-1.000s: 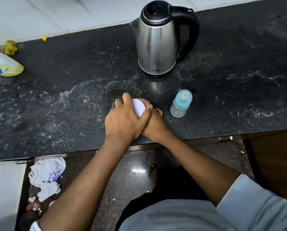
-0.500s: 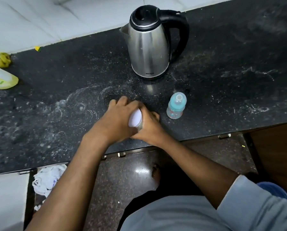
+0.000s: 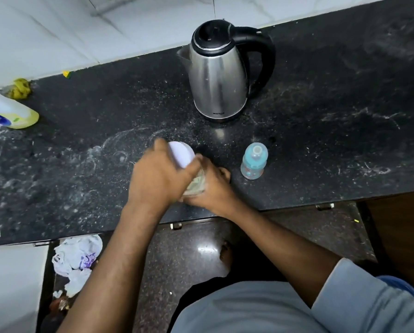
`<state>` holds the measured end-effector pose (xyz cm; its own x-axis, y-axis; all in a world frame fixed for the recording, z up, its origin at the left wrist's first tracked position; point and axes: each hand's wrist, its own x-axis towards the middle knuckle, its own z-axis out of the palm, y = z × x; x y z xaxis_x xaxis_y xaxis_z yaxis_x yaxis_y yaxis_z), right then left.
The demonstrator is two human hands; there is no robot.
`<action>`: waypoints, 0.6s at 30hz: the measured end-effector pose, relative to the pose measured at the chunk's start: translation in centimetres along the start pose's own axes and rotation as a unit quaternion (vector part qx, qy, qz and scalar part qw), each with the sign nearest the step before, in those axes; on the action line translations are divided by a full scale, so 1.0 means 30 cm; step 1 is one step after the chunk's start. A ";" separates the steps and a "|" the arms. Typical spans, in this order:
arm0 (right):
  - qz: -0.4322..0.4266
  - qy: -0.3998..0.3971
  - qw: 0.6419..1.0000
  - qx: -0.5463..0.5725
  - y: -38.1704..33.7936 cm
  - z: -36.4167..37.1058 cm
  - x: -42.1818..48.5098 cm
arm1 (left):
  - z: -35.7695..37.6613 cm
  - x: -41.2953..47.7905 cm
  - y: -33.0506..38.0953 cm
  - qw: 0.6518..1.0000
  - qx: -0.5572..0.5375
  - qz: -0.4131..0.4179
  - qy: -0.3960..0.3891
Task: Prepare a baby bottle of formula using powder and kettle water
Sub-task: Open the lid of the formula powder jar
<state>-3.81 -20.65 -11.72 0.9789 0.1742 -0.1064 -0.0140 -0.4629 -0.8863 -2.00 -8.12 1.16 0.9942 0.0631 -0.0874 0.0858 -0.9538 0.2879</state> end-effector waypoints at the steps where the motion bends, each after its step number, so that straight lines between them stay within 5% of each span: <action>1: 0.002 -0.003 1.000 -0.003 0.002 -0.001 0.003 | -0.010 0.004 -0.026 0.998 -0.048 -0.013 0.039; 4: 0.018 0.022 1.000 -0.010 0.023 -0.021 -0.010 | 0.021 0.009 -0.115 0.965 -0.243 -0.039 0.088; 7: -0.022 -0.049 0.998 -0.013 -0.059 0.007 0.012 | 0.035 -0.057 -0.265 0.841 -0.481 -0.167 0.181; 9: -0.015 -0.034 0.999 0.001 -0.056 -0.009 0.017 | 0.117 -0.053 -0.299 0.817 -0.518 -0.192 0.165; 13: 0.016 -0.009 1.000 -0.001 -0.011 -0.029 -0.007 | 0.229 -0.051 -0.329 0.857 -0.453 -0.195 0.150; 18: 0.008 -0.017 1.000 -0.005 -0.035 -0.029 0.000 | 0.302 -0.098 -0.406 0.951 -0.202 -0.200 0.117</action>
<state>-3.62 -20.92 -10.38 0.9712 0.1959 -0.1356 -0.0269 -0.4753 -0.8794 -6.55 0.64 -10.73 0.8594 0.5071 -0.0656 0.4320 -0.6514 0.6238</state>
